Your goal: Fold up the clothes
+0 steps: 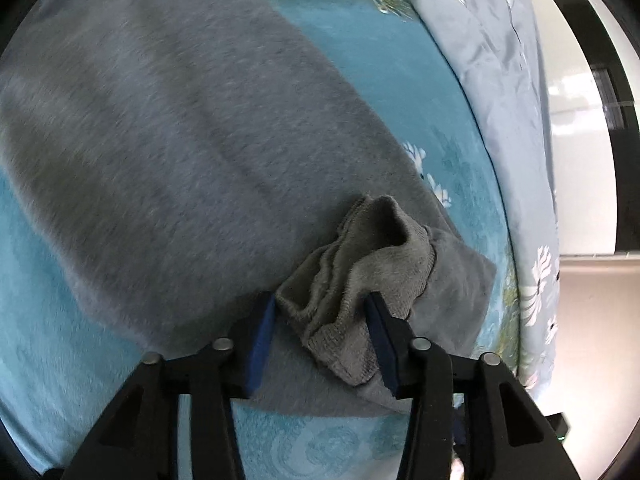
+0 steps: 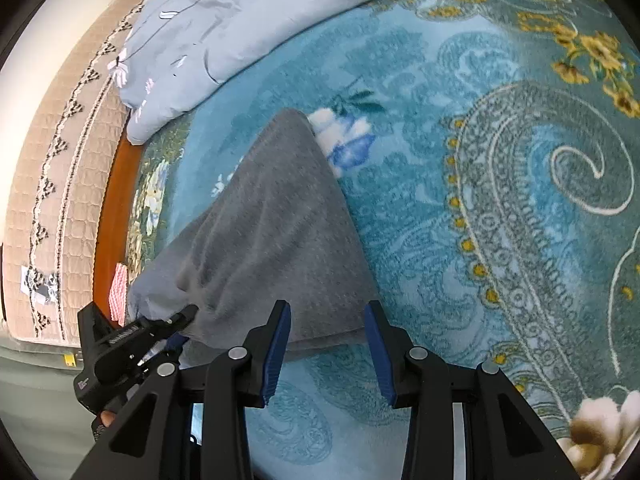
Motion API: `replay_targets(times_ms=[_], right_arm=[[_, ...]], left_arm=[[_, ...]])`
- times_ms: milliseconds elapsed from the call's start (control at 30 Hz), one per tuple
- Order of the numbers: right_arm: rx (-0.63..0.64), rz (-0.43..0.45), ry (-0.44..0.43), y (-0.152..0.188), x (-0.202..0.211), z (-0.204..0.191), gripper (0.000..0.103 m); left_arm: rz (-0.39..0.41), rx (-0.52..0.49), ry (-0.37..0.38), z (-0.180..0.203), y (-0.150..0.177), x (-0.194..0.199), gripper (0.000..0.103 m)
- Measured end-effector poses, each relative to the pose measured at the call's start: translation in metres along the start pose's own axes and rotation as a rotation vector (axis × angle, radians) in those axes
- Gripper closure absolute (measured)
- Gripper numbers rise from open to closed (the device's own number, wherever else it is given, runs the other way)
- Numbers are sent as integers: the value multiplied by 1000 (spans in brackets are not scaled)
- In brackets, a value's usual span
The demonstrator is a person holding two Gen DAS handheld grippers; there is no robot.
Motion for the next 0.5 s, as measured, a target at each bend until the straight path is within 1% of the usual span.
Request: replay_targets(times_ms=[33, 67, 100, 167, 233, 267, 300, 333, 367, 400, 433, 467, 500], right_arm=[[2, 2, 0, -1, 1, -1, 62], [3, 3, -1, -1, 2, -1, 62], [3, 4, -3, -1, 2, -2, 62], [20, 19, -20, -2, 5, -8, 62], [46, 35, -39, -3, 8, -15, 62], [62, 41, -45, -4, 8, -20, 62], [75, 41, -50, -5, 7, -24, 62], [84, 38, -58, -6, 4, -29, 62], [96, 34, -69, -7, 1, -35, 62], [120, 32, -79, -8, -3, -44, 62], [152, 31, -88, -10, -6, -53, 62], [184, 31, -98, -11, -9, -62, 62], [211, 23, -102, -12, -14, -68, 62]], left_arm=[[8, -25, -2, 4, 1, 0, 87], [19, -54, 2, 10, 2, 2, 89], [39, -82, 24, 17, 3, 7, 90], [107, -135, 123, 36, 5, 29, 91], [201, -173, 264, 53, 9, 65, 91], [244, -186, 273, 54, 10, 76, 90], [282, -193, 255, 53, 9, 84, 90], [296, -174, 180, 44, 6, 81, 90], [266, -111, 101, 30, 1, 69, 90], [203, -16, 66, 14, -4, 56, 90], [151, 68, 68, 6, -9, 44, 90], [127, 131, 68, 7, -15, 30, 90], [116, 184, 66, 2, -17, 24, 90]])
Point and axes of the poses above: each gripper's, at about its wrist camera, not at the fingertips, and x roughly against the way its jaws point, z to its right, y to its underside, the point moved 6 cm from there along -x, roughly the way its jaws point, and after that the axes turned 10 degrees about x, right-handed, at the moved point
